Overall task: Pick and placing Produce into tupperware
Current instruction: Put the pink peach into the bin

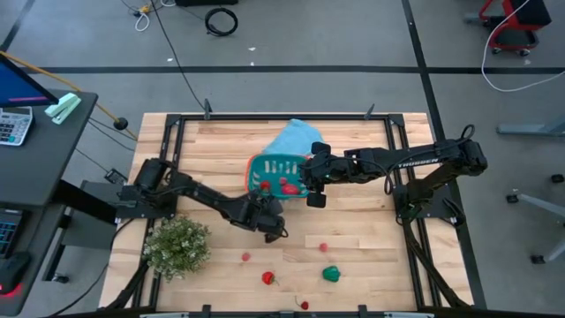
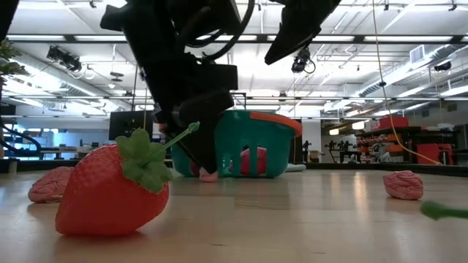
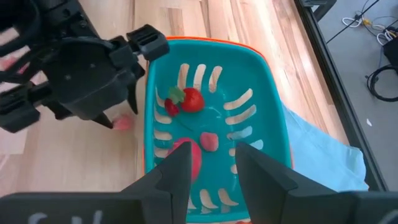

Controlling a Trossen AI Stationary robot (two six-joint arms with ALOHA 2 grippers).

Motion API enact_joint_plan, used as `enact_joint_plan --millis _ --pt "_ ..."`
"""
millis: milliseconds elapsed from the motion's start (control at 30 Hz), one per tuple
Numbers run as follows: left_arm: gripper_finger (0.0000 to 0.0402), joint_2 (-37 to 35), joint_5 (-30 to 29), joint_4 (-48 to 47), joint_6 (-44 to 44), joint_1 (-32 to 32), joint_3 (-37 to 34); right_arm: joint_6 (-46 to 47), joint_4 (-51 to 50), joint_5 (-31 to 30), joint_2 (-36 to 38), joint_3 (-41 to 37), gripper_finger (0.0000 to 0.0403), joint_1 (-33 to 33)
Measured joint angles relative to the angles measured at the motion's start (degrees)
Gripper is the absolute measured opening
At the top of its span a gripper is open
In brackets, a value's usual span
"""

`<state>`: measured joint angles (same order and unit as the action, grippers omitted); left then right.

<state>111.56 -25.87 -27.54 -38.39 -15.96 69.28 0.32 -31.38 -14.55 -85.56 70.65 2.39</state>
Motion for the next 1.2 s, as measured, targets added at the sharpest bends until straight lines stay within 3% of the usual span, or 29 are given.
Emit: enact_joint_plan --millis 300,433,600,667,900,1000,1100,1200 --pt "0.0174 1.88 0.27 2.30 0.08 1.31 -0.02 -0.34 -0.17 0.00 0.00 0.00 0.0132 0.00" --pt "0.0127 2.04 0.20 2.18 0.27 1.37 0.04 -0.40 -0.37 -0.02 0.00 0.00 0.0132 0.00" --pt "0.0041 1.61 0.02 1.40 2.06 0.97 0.04 -0.42 -0.37 -0.01 0.00 0.00 0.0132 0.00" --pt "0.0032 0.61 0.22 0.07 2.84 0.27 -0.05 -0.42 -0.36 -0.02 0.00 0.00 0.0132 0.00" --pt "0.0032 -9.55 -0.21 -6.10 3.08 -4.18 -0.03 -0.53 -0.39 -0.02 0.00 0.00 0.0132 -0.02" --pt "0.0032 -15.31 -4.19 -8.35 4.34 -5.19 -0.05 -0.53 -0.41 -0.02 0.00 0.00 0.0132 -0.01" --pt "0.0032 -19.92 -9.07 -8.65 8.93 -3.62 -0.03 -0.55 -0.41 -0.02 0.00 0.00 0.0132 -0.02" --pt "0.0032 -22.17 -10.34 -7.00 17.15 0.54 0.00 -0.53 -0.36 -0.02 0.00 0.00 0.0132 -0.02"
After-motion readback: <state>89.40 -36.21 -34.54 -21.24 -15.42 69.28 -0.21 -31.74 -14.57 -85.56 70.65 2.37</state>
